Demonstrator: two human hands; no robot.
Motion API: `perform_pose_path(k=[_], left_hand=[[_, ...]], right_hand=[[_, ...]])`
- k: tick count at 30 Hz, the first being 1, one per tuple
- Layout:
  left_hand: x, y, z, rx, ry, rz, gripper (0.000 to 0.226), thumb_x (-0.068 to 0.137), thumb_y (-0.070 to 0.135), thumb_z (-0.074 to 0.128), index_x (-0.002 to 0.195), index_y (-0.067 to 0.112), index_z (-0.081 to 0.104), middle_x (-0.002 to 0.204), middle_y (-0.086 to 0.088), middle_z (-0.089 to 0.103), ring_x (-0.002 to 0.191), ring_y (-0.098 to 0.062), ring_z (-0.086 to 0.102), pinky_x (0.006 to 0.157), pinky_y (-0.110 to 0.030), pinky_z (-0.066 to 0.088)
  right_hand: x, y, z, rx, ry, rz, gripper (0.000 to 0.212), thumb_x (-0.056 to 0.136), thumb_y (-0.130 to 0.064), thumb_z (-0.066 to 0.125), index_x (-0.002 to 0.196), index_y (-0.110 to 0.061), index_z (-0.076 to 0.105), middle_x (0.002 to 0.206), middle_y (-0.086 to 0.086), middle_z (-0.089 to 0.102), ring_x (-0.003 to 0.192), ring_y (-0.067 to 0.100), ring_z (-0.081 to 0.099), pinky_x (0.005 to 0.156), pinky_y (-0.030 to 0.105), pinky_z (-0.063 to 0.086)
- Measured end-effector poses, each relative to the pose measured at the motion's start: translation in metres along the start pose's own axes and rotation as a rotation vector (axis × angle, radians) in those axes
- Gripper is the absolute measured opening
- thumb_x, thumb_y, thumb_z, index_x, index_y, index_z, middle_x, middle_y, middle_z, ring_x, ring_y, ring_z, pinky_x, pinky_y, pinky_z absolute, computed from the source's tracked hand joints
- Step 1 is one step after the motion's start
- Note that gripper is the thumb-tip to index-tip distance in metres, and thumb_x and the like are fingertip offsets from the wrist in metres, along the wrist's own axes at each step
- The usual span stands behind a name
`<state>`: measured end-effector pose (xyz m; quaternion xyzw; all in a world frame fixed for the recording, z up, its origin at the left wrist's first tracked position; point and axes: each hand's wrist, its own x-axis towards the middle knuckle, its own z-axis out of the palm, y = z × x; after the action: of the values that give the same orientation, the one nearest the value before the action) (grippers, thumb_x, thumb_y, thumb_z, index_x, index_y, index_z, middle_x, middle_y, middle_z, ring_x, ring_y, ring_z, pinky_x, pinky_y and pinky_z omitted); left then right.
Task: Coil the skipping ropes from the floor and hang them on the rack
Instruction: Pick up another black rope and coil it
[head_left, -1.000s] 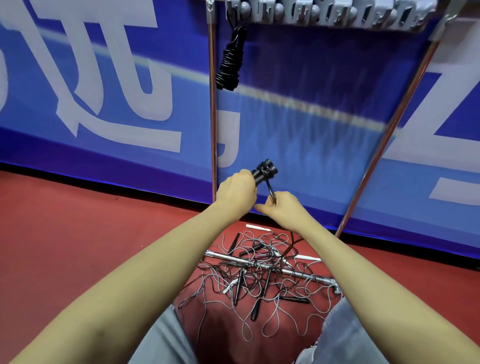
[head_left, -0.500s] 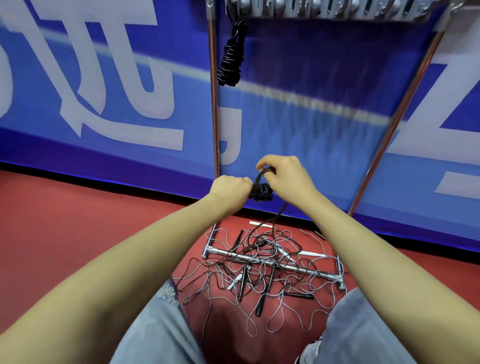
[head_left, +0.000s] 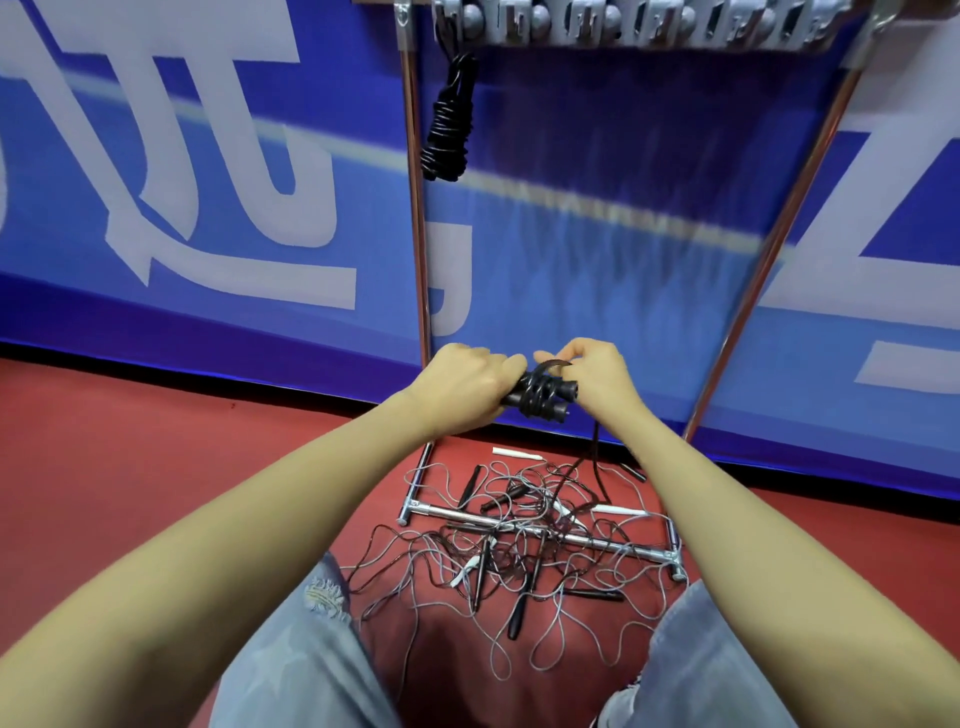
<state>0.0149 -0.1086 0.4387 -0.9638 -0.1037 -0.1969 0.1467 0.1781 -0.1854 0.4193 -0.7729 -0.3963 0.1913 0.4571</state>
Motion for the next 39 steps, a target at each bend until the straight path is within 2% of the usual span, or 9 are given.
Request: perform_pose_path(k=[3,6,10,14,22,27,29,32,39], left_hand=[[0.009,0.017,-0.002,-0.068,0.073,-0.137,0.020,0.083,0.021,0.037,0.078,0.007,0.051,0.058,-0.004,0.057,0.047,-0.029,0.056,0.041,-0.021,0.013],[0.022,0.026,-0.007,-0.180,-0.083,-0.445,0.015,0.097,0.024,0.042,0.092,0.011,0.037,0.088,-0.012,0.062,0.076,-0.037,0.056,0.057,-0.033,0.029],[0.031,0.026,-0.006,-0.285,-0.094,-0.653,0.012,0.096,0.018,0.043,0.090,0.010,0.036,0.091,-0.017,0.062,0.069,-0.031,0.043,0.061,-0.034,0.031],[0.035,0.027,0.001,-0.333,-0.156,-0.766,0.006,0.092,0.010,0.045,0.096,0.005,0.046,0.096,-0.017,0.062,0.075,-0.033,0.049,0.063,-0.035,0.035],[0.026,0.018,0.012,-0.082,-0.378,-0.699,0.019,0.086,-0.003,0.046,0.104,0.002,0.049,0.100,-0.014,0.063,0.084,-0.033,0.061,0.061,-0.035,0.037],[0.017,0.010,0.013,0.102,-0.473,-0.471,0.021,0.088,0.000,0.043,0.109,0.003,0.048,0.099,-0.010,0.066,0.086,-0.032,0.064,0.060,-0.033,0.035],[0.015,0.010,0.011,0.165,-0.480,-0.337,0.020,0.090,0.003,0.042,0.109,0.004,0.048,0.097,-0.009,0.066,0.086,-0.033,0.064,0.059,-0.032,0.033],[0.011,0.013,0.010,0.190,-0.456,-0.228,0.020,0.091,0.004,0.039,0.109,0.005,0.048,0.093,-0.009,0.065,0.082,-0.032,0.063,0.055,-0.029,0.029],[-0.006,0.012,0.012,0.077,-0.257,-0.054,0.010,0.083,0.012,0.050,0.091,0.006,0.053,0.068,-0.006,0.061,0.056,-0.033,0.059,0.044,-0.024,0.016]], right_hand=[[-0.007,0.000,0.001,-0.145,-0.031,-0.073,0.029,0.088,-0.010,0.060,0.060,-0.007,0.054,0.063,0.010,0.050,0.068,0.025,0.041,0.062,0.032,0.033],[-0.013,-0.005,0.004,-0.187,-0.084,-0.053,0.020,0.088,-0.011,0.055,0.078,0.003,0.063,0.072,0.016,0.057,0.069,0.025,0.045,0.062,0.033,0.035],[-0.017,-0.010,0.002,-0.208,-0.194,-0.097,0.033,0.085,-0.022,0.063,0.060,-0.010,0.044,0.059,0.004,0.045,0.057,0.018,0.037,0.058,0.030,0.033],[-0.024,-0.018,-0.002,-0.167,-0.311,-0.104,0.023,0.083,-0.008,0.059,0.061,-0.007,0.052,0.058,0.012,0.051,0.045,0.016,0.042,0.044,0.018,0.036],[-0.030,-0.025,-0.006,-0.292,-0.404,-0.263,0.014,0.078,-0.002,0.054,0.064,0.001,0.052,0.056,0.009,0.039,0.051,0.021,0.038,0.048,0.031,0.045],[-0.024,-0.046,-0.012,-0.843,-0.100,-0.599,0.025,0.088,-0.013,0.046,0.101,-0.021,0.066,0.090,0.007,0.067,0.086,0.033,0.058,0.062,0.032,0.038],[-0.019,-0.049,-0.008,-0.590,0.033,-0.513,0.028,0.087,-0.009,0.048,0.104,-0.022,0.066,0.098,0.005,0.069,0.091,0.032,0.058,0.070,0.035,0.046],[-0.005,-0.048,-0.004,-0.201,0.053,-0.289,0.022,0.085,-0.005,0.052,0.083,-0.023,0.066,0.080,-0.001,0.064,0.077,0.024,0.052,0.070,0.037,0.050],[0.006,-0.032,-0.008,-0.183,0.018,-0.078,0.030,0.074,-0.031,0.080,0.072,-0.015,0.055,0.067,-0.005,0.053,0.072,0.020,0.052,0.062,0.030,0.044]])
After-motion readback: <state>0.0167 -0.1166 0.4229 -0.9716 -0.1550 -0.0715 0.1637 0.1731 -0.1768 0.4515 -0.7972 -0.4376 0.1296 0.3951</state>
